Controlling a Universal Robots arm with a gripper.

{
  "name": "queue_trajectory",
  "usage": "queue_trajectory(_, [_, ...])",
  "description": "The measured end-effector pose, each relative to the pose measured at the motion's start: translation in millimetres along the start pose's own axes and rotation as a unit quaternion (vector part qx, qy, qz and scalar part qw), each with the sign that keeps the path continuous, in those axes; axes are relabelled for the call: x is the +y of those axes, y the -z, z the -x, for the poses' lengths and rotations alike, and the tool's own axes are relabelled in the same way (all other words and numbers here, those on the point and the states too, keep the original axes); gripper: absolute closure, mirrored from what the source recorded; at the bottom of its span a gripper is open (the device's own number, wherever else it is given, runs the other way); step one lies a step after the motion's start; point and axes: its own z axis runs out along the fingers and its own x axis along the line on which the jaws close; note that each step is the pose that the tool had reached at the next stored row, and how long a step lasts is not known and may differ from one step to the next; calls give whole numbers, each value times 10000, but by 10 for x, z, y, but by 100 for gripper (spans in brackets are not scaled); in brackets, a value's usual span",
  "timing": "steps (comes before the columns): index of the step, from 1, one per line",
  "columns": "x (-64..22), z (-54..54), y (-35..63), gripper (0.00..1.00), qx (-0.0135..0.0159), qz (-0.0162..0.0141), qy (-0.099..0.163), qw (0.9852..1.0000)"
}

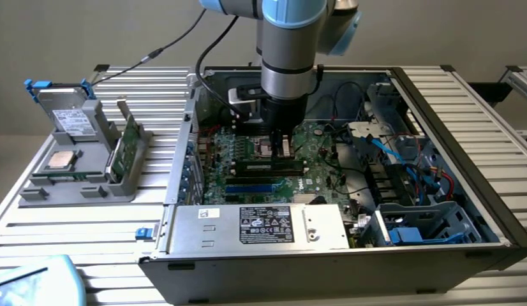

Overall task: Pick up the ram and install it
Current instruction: 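Insert the ram into the slot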

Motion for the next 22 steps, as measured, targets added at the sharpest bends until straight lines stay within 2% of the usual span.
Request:
queue_trajectory(16, [0,1,-14,84,0,0,0,10000])
queue_trajectory(18, [0,1,-14,72,1,0,0,10000])
queue_trajectory(19, [0,1,-14,72,1,0,0,10000])
queue_trajectory(21, [0,1,-14,61,1,0,0,10000])
queue_trajectory(22, [0,1,-14,61,1,-1,0,10000])
